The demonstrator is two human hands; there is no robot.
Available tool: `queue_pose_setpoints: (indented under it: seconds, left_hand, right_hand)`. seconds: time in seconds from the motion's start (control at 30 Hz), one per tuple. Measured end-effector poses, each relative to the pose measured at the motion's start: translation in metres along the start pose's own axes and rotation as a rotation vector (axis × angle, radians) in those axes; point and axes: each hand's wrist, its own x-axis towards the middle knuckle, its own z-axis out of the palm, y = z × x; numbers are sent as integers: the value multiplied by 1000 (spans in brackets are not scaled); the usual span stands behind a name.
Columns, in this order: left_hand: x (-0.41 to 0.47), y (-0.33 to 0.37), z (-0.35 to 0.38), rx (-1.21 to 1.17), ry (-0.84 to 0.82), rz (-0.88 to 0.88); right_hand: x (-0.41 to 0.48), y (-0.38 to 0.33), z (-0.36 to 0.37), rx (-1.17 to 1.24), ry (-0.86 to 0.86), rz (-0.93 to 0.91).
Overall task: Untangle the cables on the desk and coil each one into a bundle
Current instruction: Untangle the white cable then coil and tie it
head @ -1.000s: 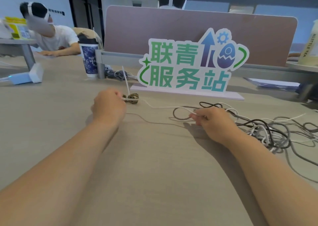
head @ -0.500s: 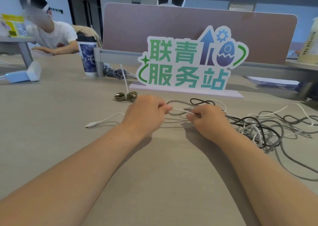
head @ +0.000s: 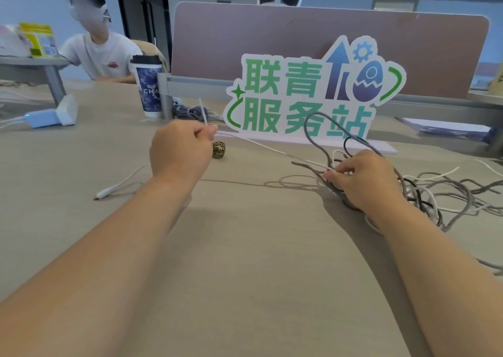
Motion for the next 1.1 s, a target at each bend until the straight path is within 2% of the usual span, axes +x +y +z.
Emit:
queue_pose_setpoints:
  seconds: [0.1,0.23,0.3,0.47,0.6,0.7,0.87,1.1]
  left_hand:
    - [2,-8,0,64,-90,-48]
    - [1,-4,4,196,-235,-84]
    - [-7,8,6,213,-295,-1]
    - [-43,43,19,-13,-507,303]
    - [-44,41,36,-28,-605,396]
    - [-39,37,34,-80,-539,411]
    - [-28,37,25,-159,-324,528]
    - [-7,18,10,-105,-66,394]
  right_hand:
    - [-2,1,0,-47,-37,22]
    - [-5,-11,1,-91,-81,-35]
    - [-6,-17,1,-109,-125,-51]
    - [-12,-29,5,-103,-191,-89]
    - [-15,-31,6,-79,-152,-132]
    - [-16,-30,6,-93,-119,-135]
    - [-14,-29,7,-110,-55,-92]
    - [-5,-12,-6,-103,24,105]
